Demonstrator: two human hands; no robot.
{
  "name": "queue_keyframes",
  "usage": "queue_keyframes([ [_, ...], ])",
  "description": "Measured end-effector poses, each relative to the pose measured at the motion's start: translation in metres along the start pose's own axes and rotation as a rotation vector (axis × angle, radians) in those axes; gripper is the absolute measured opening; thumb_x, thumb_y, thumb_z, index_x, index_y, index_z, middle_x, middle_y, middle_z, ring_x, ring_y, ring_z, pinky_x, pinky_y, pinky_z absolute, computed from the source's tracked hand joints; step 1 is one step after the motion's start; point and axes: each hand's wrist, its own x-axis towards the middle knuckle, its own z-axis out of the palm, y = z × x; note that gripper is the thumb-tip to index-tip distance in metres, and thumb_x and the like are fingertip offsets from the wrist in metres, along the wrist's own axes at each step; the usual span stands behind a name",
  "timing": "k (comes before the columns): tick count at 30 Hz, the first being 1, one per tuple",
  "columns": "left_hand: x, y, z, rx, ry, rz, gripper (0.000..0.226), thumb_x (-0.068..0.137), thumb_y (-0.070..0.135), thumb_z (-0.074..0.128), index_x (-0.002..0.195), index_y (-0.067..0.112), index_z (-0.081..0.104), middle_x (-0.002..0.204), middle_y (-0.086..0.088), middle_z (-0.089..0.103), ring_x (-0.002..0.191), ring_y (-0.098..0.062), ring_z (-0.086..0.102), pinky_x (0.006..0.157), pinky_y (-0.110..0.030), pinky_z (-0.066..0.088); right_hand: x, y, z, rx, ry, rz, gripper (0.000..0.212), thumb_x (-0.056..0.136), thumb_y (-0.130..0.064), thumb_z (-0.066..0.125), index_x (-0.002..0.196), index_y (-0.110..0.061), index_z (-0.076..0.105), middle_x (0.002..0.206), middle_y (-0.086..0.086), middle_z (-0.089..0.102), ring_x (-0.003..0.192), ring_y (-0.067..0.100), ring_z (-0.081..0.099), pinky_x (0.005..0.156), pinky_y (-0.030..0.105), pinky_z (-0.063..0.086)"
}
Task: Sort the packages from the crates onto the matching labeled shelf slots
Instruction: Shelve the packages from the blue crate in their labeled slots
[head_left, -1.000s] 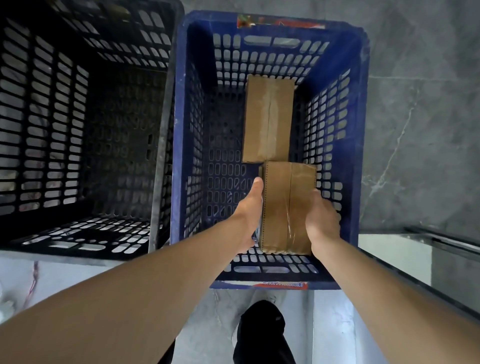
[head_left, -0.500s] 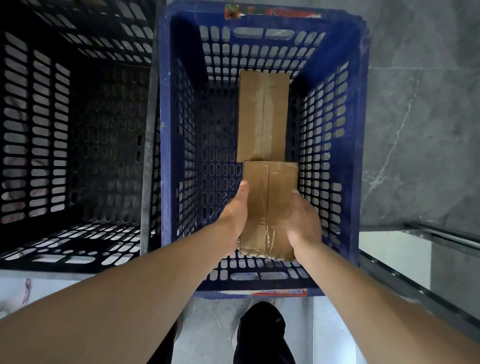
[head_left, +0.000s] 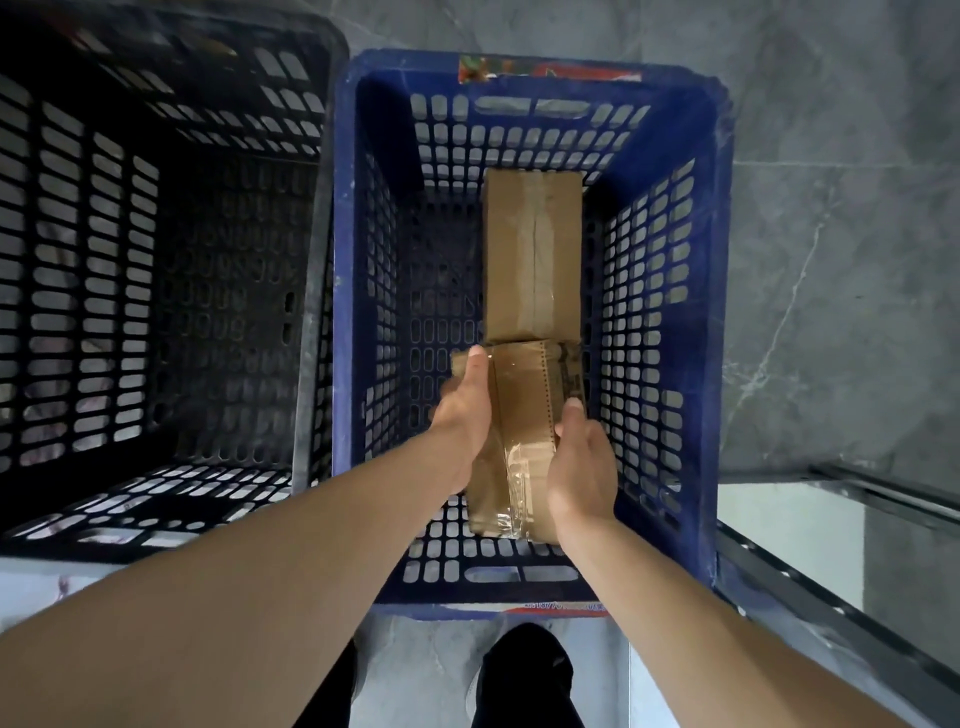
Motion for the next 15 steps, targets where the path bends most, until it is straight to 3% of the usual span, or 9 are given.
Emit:
queue_keyframes([
  [4,-0.019,0.014,-0.005,0.024,-0.011,-0.08,0.125,0.048,0.1,0.039,0.154,0.034,0.033,0.154,-0.004,0.043,0.136,-0.032,0.044,0.109,-0.054,0.034,0.013,0.005,-0.002,0.05,0.003,0.027,0.03,0.109,-0.039,0.043,0.097,-0.021,0.064,0.095,-0.009,0.057,0.084,0.007,0.051,0.088,0.034,0.036],
  [8,-0.011,0.002,-0.01,0.015,-0.041,-0.119,0.114,0.055,0.096,0.05,0.153,0.04,0.031,0.15,-0.006,0.048,0.13,-0.032,0.05,0.089,-0.049,0.043,0.021,0.008,-0.001,-0.042,-0.004,0.041,0.012,0.103,-0.027,0.057,0.091,-0.027,0.061,0.092,-0.005,0.064,0.086,0.018,0.06,0.086,0.042,0.049],
  [10,-0.014,0.003,-0.01,-0.021,-0.058,-0.132,0.093,0.077,0.088,0.047,0.147,0.027,0.042,0.132,-0.007,0.06,0.113,-0.028,0.059,0.078,-0.042,0.048,0.022,0.007,0.003,-0.084,-0.016,0.04,0.009,0.099,-0.029,0.056,0.105,-0.03,0.063,0.112,0.003,0.066,0.1,0.027,0.063,0.098,0.05,0.051],
  [12,-0.015,0.003,-0.007,-0.054,-0.051,-0.151,0.075,0.086,0.082,0.042,0.134,0.024,0.051,0.114,-0.004,0.064,0.099,-0.025,0.062,0.07,-0.041,0.048,0.018,0.003,0.004,-0.124,-0.023,0.06,0.039,0.098,-0.031,0.053,0.137,-0.032,0.056,0.132,0.003,0.057,0.118,0.031,0.056,0.107,0.053,0.045],
  [13,-0.02,0.005,-0.006,-0.057,-0.067,-0.172,0.082,0.083,0.086,0.04,0.136,0.024,0.051,0.119,-0.004,0.064,0.103,-0.026,0.062,0.075,-0.044,0.05,0.015,0.002,0.004,-0.121,-0.015,0.065,0.046,0.099,-0.031,0.051,0.145,-0.032,0.051,0.134,0.002,0.056,0.12,0.03,0.055,0.107,0.051,0.044],
  [15,-0.024,0.008,-0.008,-0.036,-0.068,-0.178,0.111,0.062,0.099,0.038,0.148,0.029,0.044,0.141,-0.006,0.056,0.123,-0.031,0.055,0.098,-0.057,0.045,0.01,0.002,0.001,-0.085,0.029,0.048,0.041,0.103,-0.034,0.046,0.142,-0.026,0.054,0.126,-0.001,0.06,0.112,0.026,0.056,0.1,0.046,0.045],
])
